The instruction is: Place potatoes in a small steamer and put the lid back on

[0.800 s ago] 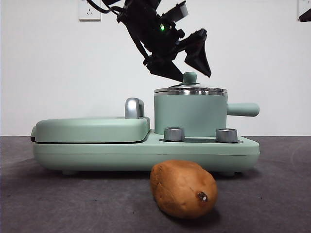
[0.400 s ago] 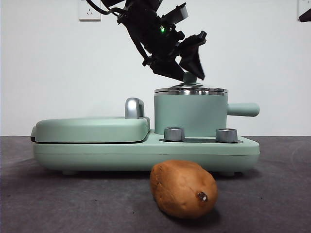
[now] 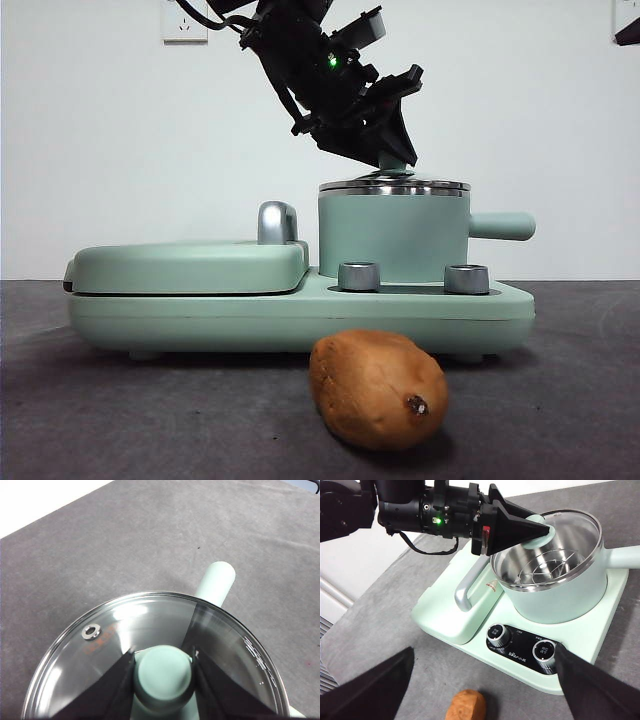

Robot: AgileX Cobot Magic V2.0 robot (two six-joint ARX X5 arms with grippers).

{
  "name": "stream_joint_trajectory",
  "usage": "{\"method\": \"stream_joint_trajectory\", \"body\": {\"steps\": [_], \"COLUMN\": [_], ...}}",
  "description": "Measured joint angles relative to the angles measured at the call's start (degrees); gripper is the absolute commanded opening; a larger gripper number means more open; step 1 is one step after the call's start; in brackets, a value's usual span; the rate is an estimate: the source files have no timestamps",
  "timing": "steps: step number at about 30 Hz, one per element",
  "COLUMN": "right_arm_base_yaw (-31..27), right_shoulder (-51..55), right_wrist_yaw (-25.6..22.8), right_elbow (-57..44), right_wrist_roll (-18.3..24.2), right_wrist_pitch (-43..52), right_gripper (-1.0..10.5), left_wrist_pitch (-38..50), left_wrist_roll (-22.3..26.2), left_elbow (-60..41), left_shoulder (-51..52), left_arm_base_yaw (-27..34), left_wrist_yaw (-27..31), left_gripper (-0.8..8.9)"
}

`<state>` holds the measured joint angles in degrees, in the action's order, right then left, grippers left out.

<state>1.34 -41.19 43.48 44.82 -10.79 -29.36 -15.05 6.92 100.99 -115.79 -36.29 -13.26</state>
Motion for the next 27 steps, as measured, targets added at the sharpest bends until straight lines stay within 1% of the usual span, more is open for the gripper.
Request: {"method": "stream_joint_trajectory", "body": {"steps": [2, 5, 8, 12, 16, 20, 27], "right_arm_base_yaw": [0.0, 0.26, 2.03, 6.14, 11.98, 19.04, 34.05], "right_shoulder": [0.0, -0.04, -0.11, -0.61, -2.47, -5.05, -12.44], "right_wrist_yaw": [-0.02, -0.81, -4.2, -10.01, -14.53, -20.28, -30.58], "right_elbow": [0.0, 0.63, 2.69, 6.75, 9.86, 11.19, 11.3], "right_wrist_roll": [0.0, 0.0, 0.13, 1.22, 1.77, 1.6, -1.44], "right_wrist_pitch": [0.0, -1.36, -4.24, -8.98, -12.92, -16.33, -16.31], "right_gripper": [4.5, 4.5, 4.5, 4.5, 4.5, 4.5, 4.5], "left_wrist_pitch": [-0.35, -3.87, -9.29, -17.99, -21.73, -23.67, -27.5], "left_wrist_roll": [0.0, -0.02, -0.02, -0.02, -0.02, 0.26, 1.29], "left_elbow": [0.26, 2.25, 6.43, 14.08, 18.93, 19.06, 19.06], "left_shoulder": [0.0, 0.0, 0.0, 0.02, 0.87, 3.32, 9.05], "left_arm_base_yaw": [0.0, 0.02, 0.02, 0.02, 0.02, 0.26, 2.8], "left_wrist_yaw": [0.0, 0.11, 0.02, 0.04, 0.02, -0.02, -0.11], "left_gripper": [0.24, 0.24, 0.24, 0.24, 0.23, 0.23, 0.23]}}
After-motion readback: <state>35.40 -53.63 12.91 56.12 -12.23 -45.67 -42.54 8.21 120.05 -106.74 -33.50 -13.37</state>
